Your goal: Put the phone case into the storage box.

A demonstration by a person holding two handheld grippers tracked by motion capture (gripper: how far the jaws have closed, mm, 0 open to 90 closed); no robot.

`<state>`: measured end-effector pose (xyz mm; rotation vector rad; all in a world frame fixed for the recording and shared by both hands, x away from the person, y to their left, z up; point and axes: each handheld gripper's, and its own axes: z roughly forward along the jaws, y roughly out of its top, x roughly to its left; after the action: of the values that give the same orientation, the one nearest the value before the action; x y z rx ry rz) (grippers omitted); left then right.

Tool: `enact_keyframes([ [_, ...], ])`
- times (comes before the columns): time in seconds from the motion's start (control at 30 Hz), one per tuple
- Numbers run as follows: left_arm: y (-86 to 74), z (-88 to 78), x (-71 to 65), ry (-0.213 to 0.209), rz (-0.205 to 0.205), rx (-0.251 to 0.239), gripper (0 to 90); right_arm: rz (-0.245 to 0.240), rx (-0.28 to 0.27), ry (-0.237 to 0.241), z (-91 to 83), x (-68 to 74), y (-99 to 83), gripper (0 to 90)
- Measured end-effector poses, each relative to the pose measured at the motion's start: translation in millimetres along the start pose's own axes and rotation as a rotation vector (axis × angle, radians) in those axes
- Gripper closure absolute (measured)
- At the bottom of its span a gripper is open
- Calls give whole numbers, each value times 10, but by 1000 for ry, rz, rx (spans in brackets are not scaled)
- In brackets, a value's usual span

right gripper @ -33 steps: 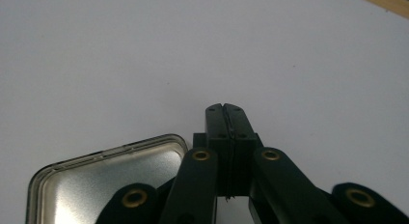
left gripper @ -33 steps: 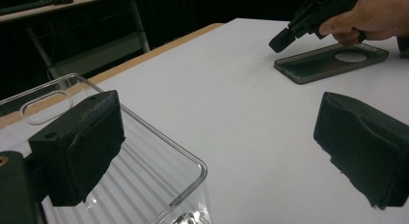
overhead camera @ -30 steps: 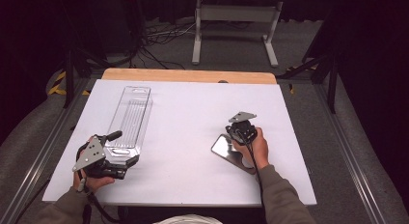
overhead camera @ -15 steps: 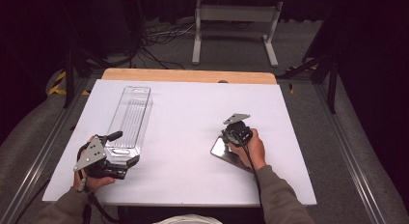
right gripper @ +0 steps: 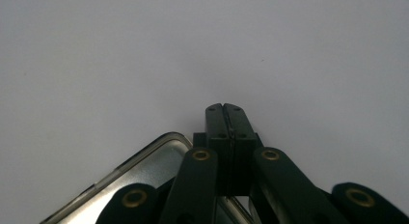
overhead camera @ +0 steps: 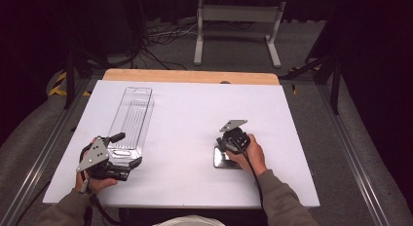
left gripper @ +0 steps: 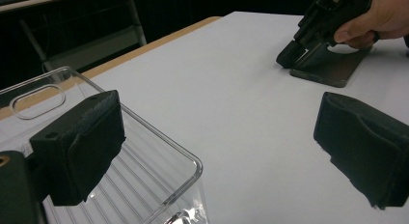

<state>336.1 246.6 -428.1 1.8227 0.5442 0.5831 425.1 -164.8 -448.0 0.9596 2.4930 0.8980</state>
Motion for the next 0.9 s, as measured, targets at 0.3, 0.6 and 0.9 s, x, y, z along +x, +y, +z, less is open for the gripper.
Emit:
enact_keyframes([
  [0.3,0,12,-1,9,-7,2,48,-45,5,30,-95,167,-88,900],
  [0.6,1,43,-14,-1,-13,18,48,-100,22,59,-232,340,-209,900],
  [0.9,-1,68,-15,5,-14,22,49,-136,24,81,-345,405,-326,899],
])
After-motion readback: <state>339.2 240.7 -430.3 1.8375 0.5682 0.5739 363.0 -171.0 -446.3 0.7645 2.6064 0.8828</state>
